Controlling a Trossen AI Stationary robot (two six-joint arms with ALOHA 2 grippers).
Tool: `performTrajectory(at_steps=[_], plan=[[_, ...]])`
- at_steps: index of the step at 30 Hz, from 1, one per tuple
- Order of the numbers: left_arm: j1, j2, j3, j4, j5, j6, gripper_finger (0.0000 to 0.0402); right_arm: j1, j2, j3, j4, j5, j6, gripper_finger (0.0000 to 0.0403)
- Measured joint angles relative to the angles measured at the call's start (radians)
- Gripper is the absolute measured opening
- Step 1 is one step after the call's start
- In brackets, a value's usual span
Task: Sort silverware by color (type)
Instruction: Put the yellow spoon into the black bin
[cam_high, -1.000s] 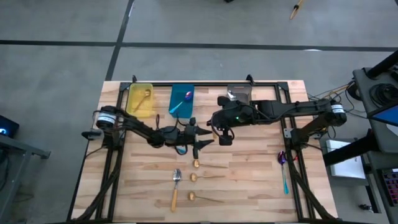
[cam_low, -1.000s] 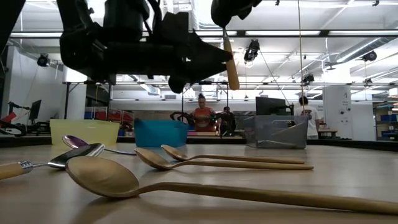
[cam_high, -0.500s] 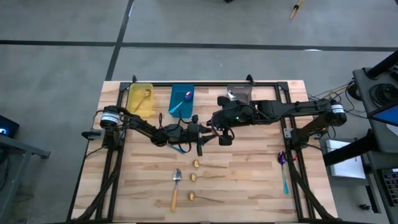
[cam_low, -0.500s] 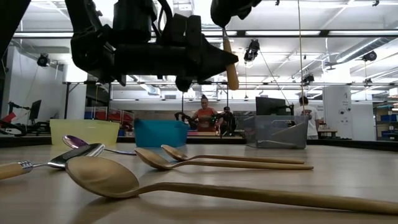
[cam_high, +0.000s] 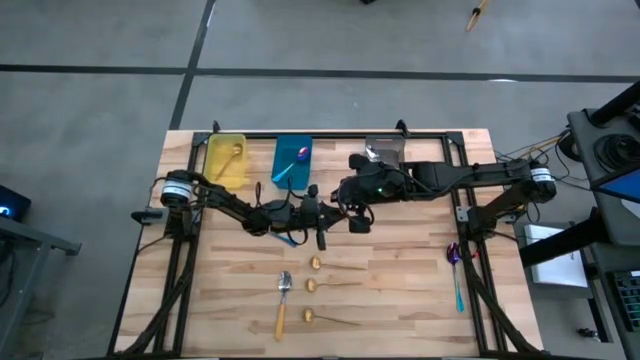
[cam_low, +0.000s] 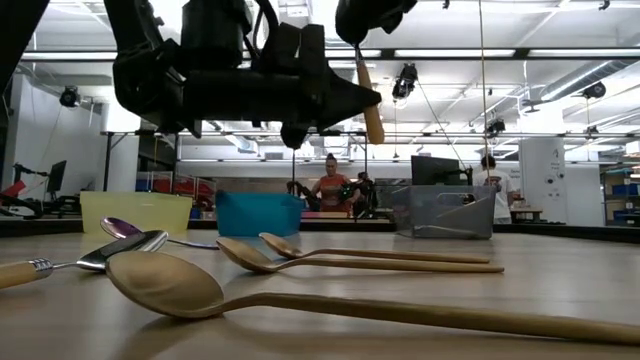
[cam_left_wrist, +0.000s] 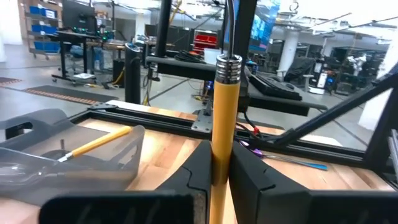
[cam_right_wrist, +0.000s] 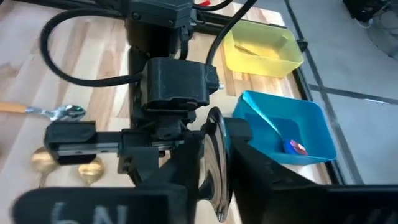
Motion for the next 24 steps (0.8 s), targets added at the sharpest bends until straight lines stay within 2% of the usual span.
performTrajectory(at_steps=[3, 6, 12, 18, 24], plan=[[0.000, -0.001, 0.000, 0.005, -0.003, -0.001, 0.0016, 0.000, 0.000, 0.000, 0.004, 0.014, 0.000, 0.0105], [0.000, -0.001, 0.000, 0.026, -0.018, -0.011, 0.0016, 0.000, 0.000, 0.000, 0.025, 0.074, -0.001, 0.0141], [0.000, -0.001, 0.000, 0.038, -0.144, -0.020, 0.0016, 0.000, -0.017, -0.001, 0.046, 0.147, 0.006, 0.0189], [0.001, -0.003, 0.000, 0.068, -0.282, -0.027, 0.0016, 0.000, -0.064, -0.001, 0.047, 0.279, 0.083, 0.0198], [0.001, -0.004, 0.000, 0.142, -0.380, 0.003, 0.0016, 0.006, -0.093, -0.030, 0.051, 0.287, 0.162, 0.0192]])
